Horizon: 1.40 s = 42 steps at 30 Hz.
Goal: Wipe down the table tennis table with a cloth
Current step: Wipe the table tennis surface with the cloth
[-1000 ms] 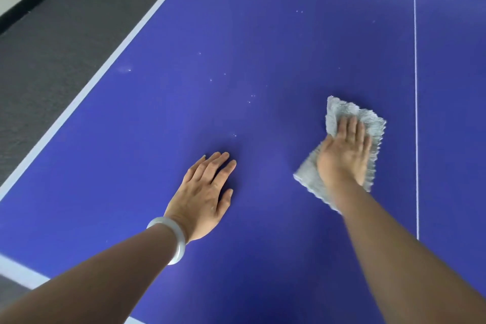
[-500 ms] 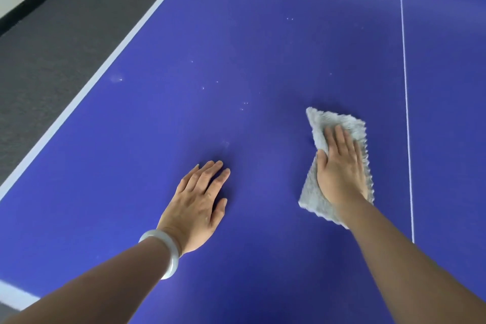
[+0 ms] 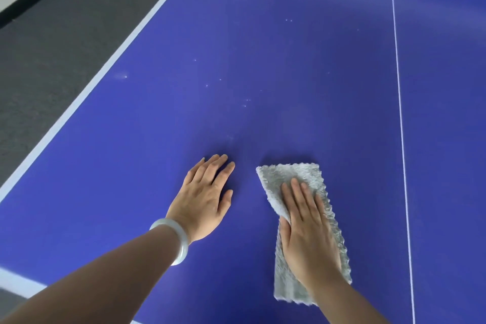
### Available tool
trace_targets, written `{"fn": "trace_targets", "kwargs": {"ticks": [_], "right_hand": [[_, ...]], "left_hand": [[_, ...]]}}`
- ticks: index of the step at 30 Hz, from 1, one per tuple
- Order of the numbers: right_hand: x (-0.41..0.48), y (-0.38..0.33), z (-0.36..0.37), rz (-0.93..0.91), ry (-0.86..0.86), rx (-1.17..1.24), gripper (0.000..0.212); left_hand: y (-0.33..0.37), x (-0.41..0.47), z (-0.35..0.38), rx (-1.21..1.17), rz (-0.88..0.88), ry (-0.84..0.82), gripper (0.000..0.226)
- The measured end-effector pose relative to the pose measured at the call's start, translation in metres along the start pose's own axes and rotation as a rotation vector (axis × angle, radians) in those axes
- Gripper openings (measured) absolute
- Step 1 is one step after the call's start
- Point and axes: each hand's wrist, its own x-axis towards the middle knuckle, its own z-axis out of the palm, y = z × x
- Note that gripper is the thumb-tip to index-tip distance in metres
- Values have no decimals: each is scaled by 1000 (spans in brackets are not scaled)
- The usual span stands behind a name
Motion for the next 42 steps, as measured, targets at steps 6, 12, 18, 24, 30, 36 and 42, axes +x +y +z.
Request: {"fn": "trace_targets", "kwargs": {"ticks": [6,12,18,24,30,36,42], "right_hand": [[27,-101,18,345,6,62,64],[24,-98,19,222,19,66,65],[24,-102,18,257,40,65,64],[24,-109,17,317,59,51,60],[9,-241,40,145,86,64,61],[-4,-221,35,-493,-19,-5,55],[-2,-131,15,309,70,71,59]], "left_hand": [[-2,-6,2,-23,28,16,56],[-16,-14,-6,-149,118,48,45],[-116,-96,-35,-33,-65,86,52],[-179,-152,-25,-37,-239,32,65],[-182,-154,-14,-45,-247,66,62],[-185,-155,-10,-65,-246,70,52],[-187,-154,-7,-89,-241,91,53]]}}
